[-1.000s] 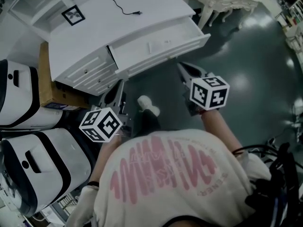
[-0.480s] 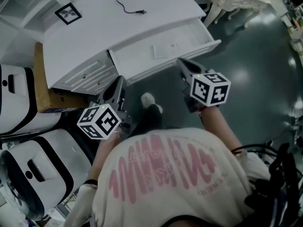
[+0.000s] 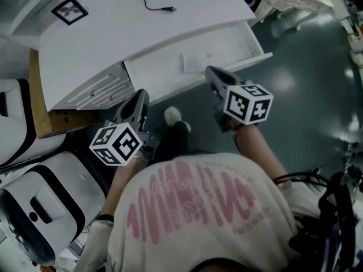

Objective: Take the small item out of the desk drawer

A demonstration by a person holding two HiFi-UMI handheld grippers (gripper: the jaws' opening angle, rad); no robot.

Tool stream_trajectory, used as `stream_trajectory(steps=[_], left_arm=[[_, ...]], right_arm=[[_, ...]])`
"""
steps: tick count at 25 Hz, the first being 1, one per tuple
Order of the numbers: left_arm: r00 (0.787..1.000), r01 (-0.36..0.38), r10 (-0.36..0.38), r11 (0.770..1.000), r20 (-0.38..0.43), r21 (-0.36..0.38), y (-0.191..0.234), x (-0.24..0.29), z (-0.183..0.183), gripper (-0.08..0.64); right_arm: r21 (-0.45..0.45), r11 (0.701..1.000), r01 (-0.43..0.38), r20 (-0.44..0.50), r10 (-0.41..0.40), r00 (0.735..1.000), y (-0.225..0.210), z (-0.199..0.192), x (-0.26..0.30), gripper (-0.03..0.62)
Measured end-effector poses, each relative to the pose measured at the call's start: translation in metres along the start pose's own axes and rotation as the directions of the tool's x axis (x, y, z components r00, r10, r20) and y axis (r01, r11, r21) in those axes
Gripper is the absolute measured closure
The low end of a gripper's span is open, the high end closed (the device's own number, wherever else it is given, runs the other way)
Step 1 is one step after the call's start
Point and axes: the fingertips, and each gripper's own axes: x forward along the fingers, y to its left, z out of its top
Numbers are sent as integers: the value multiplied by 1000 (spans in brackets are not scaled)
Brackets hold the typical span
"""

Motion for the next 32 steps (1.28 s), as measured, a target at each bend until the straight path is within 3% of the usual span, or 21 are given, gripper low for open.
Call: stream_trajectory(steps=[4, 10, 13, 17, 24, 25, 27, 29, 31, 32], left_arm=[[1000, -13, 13, 1000, -24, 8, 9, 14, 1, 531], [997, -50, 49, 998, -54, -24, 28, 31, 8, 531], [997, -52, 51, 998, -59, -21, 31, 40, 21, 531], [997, -50, 50, 999, -56, 0, 35, 50, 43, 531], [997, -79, 79, 997, -27, 8, 51, 54, 74, 531], [996, -84, 84, 996, -25, 9, 53, 54, 76, 531], [995, -94, 94, 996, -23, 13, 57, 53, 80, 531], [995, -101, 102, 995, -18, 11, 61, 54, 83, 531], [994, -106, 106, 994, -9, -1, 63, 57, 85, 531], [994, -107, 107, 994, -5, -9, 64, 59, 84, 531]], right_arm=[[-45, 998, -54, -52, 52, 997, -4, -3, 23, 575], [-188, 975, -118, -198, 80, 977, -9, -12, 55, 575], [-262, 949, -174, -272, 101, 957, -5, -14, 72, 574], [-394, 890, -229, -372, 74, 925, -7, -17, 92, 574], [-511, 802, -310, -530, -10, 848, -30, -27, 115, 570], [-517, 791, -328, -553, -17, 833, -33, -30, 118, 546], [-524, 765, -374, -613, -34, 790, -36, -38, 124, 397], [-550, 718, -427, -668, -72, 740, -37, -47, 127, 370], [-587, 654, -476, -704, -123, 699, -42, -58, 131, 290], [-597, 631, -496, -718, -143, 682, -45, -63, 133, 280]])
